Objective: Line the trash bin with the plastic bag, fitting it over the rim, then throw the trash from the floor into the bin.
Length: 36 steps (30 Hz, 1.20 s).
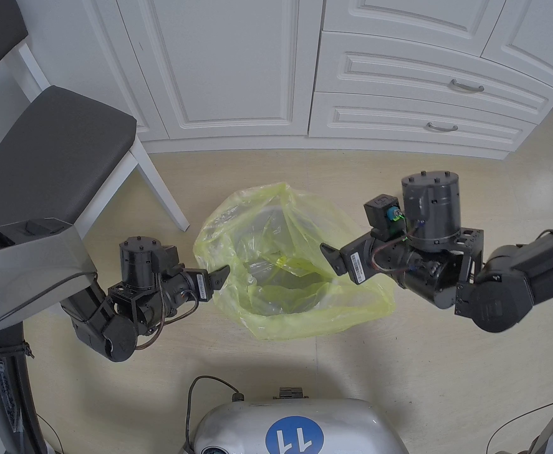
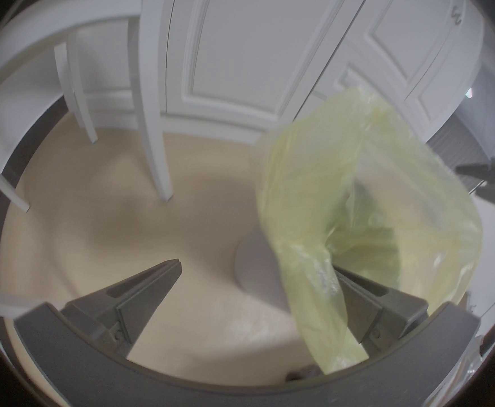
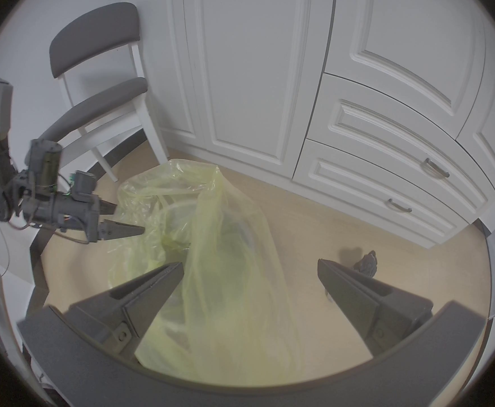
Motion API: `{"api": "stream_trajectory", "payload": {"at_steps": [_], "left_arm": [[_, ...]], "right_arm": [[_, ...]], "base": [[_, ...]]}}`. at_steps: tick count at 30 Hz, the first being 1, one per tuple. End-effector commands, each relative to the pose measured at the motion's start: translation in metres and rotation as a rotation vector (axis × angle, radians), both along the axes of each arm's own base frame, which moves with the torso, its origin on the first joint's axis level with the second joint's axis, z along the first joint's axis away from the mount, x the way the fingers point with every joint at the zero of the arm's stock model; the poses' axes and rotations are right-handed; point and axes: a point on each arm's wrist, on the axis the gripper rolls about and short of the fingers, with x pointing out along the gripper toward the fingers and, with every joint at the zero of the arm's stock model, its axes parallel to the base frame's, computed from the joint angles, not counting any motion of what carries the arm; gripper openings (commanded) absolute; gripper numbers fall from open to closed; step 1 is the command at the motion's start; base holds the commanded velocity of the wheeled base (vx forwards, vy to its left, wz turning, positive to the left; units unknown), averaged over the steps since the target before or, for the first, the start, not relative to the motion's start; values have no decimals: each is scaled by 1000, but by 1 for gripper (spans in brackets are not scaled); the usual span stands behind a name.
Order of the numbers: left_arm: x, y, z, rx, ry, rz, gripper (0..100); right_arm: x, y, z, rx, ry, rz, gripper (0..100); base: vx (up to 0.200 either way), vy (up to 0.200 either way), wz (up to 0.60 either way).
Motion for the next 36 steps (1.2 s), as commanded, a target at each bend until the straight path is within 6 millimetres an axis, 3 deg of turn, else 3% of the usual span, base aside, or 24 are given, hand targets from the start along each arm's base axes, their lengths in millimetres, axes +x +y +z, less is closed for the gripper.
{"api": "stream_trajectory", "payload": {"at_steps": [1,10,16,25,28,36], "left_arm": [[-8,21,22,52,128,52,100],[-21,53,52,72,169,59,100],[-19,54,49,21,188,-1,100],[-20,52,47,8,200,-24,100],[-19,49,42,10,212,-34,100],[-17,8,11,-64,249,-87,100]], "right_arm": [[-35,-1,-7,37,6,57,100],[-46,20,-34,22,16,122,100],[-41,25,-51,-22,51,124,100],[-37,21,-49,-32,40,113,100],[-35,18,-48,-39,33,107,100],[-36,17,-48,-31,36,104,100]], "base": [[0,0,0],[0,0,0],[0,0,0],[0,0,0],[0,0,0],[0,0,0]]}}
